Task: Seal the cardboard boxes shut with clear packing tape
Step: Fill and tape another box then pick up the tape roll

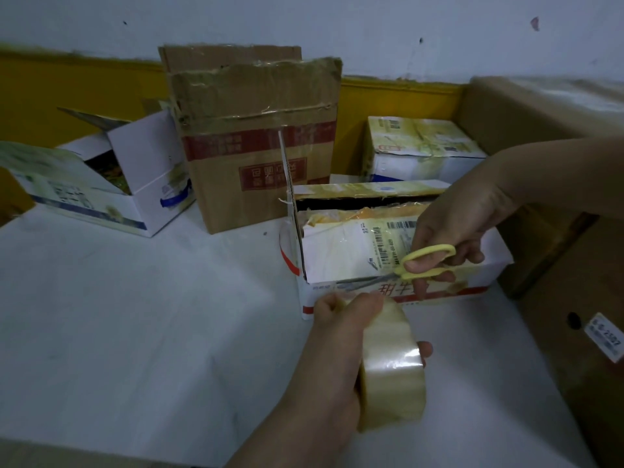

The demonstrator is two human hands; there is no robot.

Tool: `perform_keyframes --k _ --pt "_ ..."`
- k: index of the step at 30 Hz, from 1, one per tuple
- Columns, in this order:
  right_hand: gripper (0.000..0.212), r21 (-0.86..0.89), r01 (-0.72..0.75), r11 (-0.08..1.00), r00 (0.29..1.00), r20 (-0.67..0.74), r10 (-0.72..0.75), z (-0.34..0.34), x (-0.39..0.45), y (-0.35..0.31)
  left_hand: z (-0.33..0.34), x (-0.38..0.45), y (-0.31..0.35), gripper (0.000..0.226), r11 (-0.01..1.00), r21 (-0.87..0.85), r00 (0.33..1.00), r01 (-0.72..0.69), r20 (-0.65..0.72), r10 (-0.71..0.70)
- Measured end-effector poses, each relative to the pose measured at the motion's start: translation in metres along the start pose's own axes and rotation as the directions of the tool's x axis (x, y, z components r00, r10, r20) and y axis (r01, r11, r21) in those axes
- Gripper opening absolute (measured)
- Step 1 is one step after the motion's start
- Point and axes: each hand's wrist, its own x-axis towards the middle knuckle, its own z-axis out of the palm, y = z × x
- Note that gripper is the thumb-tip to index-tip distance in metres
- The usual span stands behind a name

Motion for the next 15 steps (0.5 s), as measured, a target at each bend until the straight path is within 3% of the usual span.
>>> perform_keyframes --k 2,9,15 --pt "0.066 -0.033 0.007 0.999 0.999 0.052 -0.005 -0.002 -0.002 -0.009 0.0 0.002 0.001 0.042 1.0 0.004 1.0 0.015 -0.012 -0.015" --pt "0.055 -0.124 0.079 0.989 0.985 -0.145 -0.096 0.003 0.002 -0.015 -0.001 0.004 0.004 0.051 0.999 -0.027 1.0 0.024 -0.005 -0.025" --pt "0.038 -0.113 0.182 0.977 0.955 -0.217 -0.203 0.01 0.002 -0.006 -0.003 -0.002 0.002 0.039 1.0 0.003 1.0 -0.003 0.026 0.003"
